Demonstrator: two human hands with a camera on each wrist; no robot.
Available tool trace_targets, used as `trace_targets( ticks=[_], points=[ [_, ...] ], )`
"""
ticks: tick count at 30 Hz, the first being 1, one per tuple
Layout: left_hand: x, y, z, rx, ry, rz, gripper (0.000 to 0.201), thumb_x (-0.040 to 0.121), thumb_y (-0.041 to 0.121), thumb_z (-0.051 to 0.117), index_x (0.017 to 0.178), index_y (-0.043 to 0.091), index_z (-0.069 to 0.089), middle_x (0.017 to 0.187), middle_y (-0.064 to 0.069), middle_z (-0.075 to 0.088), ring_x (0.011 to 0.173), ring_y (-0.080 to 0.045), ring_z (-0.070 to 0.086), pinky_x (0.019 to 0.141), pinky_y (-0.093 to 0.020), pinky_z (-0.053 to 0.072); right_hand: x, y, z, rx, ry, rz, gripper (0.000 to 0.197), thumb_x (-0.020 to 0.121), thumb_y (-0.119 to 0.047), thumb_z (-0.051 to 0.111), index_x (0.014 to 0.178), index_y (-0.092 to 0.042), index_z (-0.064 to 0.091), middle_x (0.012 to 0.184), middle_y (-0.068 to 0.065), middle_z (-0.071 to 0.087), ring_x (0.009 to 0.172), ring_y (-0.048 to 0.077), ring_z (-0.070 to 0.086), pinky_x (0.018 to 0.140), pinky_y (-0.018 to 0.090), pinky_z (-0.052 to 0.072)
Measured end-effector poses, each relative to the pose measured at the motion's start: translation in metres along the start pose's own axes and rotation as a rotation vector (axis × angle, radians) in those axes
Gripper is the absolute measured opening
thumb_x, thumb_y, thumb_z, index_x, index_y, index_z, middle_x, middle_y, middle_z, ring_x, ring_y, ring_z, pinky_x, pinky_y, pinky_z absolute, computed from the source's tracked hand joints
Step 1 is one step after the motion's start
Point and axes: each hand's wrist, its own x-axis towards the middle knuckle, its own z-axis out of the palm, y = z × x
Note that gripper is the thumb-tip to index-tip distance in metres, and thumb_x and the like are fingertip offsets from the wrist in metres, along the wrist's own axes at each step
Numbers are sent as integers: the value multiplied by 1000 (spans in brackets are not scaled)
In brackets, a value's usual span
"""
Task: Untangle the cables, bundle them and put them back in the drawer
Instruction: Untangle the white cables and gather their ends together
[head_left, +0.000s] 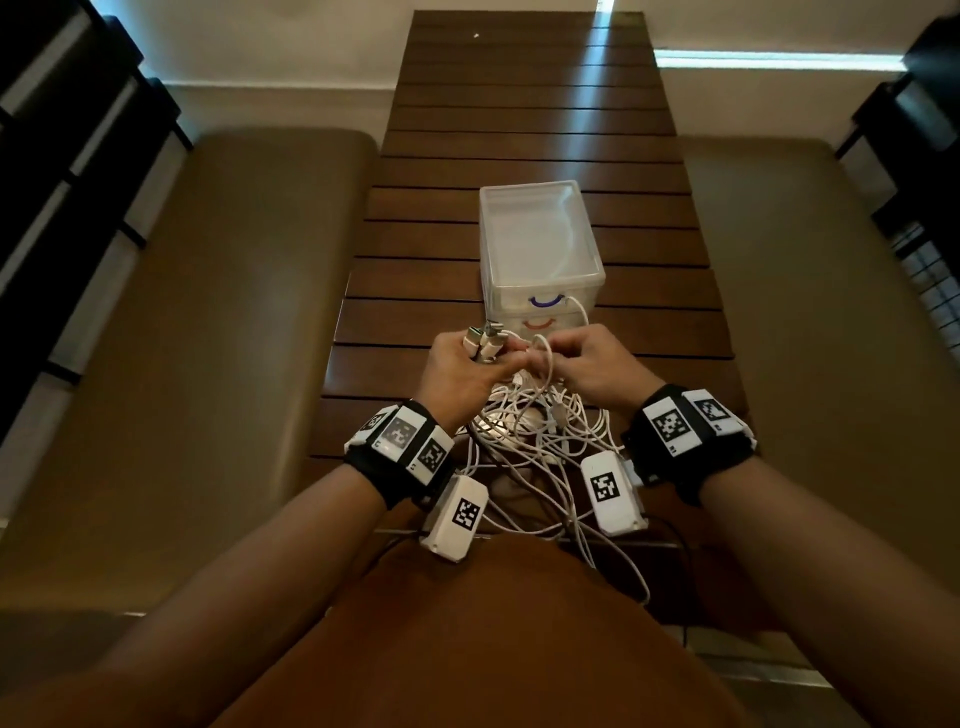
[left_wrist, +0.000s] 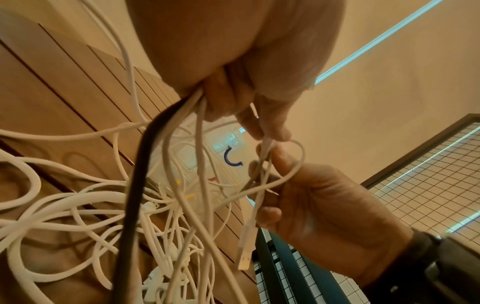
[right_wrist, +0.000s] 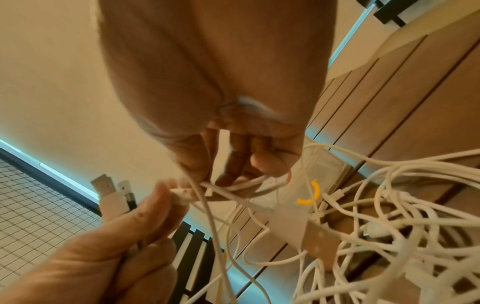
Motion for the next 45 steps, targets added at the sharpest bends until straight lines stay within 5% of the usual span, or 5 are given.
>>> trace_targets(
  ticks=[7,13,18,26,45],
  points=[
    [14,12,-38,-289,241,-149,23,95,23,58,77,13,68,49,9,48,35,-2,33,34,-17,28,-11,46,-46,-479,-37,334,12,92,-22,62,87,-22,73,87,-3,68,80,13,63,64,24,47],
    [13,26,-28,-313,211,-125,10,95,16,58,94,7,63,57,10,61,37,3,48,37,-11,35,-8,11,-39,-466,196,163,22,90,-9,57,82,-22,72,87,-4,70,81,9,64,82,33,55],
    [14,41,-18,-468,136,-104,13,96,12,55,85,10,62,64,4,64,45,-3,56,41,-17,43,-8,-20,1,-321,-230,-36,20,91,-22,63,111,-24,63,86,1,67,74,8,63,68,26,54],
    [10,36,-26,-683,-160,-143,21,101,21,44,112,13,60,70,8,50,41,0,30,41,-17,17,-3,18,-10,-316,-125,14,18,95,-24,58,92,-12,71,74,-9,62,65,-4,54,64,15,39],
    [-3,40,-6,-320,-308,-241,20,86,26,63,100,14,68,58,6,42,47,-6,32,46,-19,26,-14,16,-3,-427,-145,15,13,92,-25,63,97,-20,74,81,-13,65,73,-1,56,68,17,41]
  ],
)
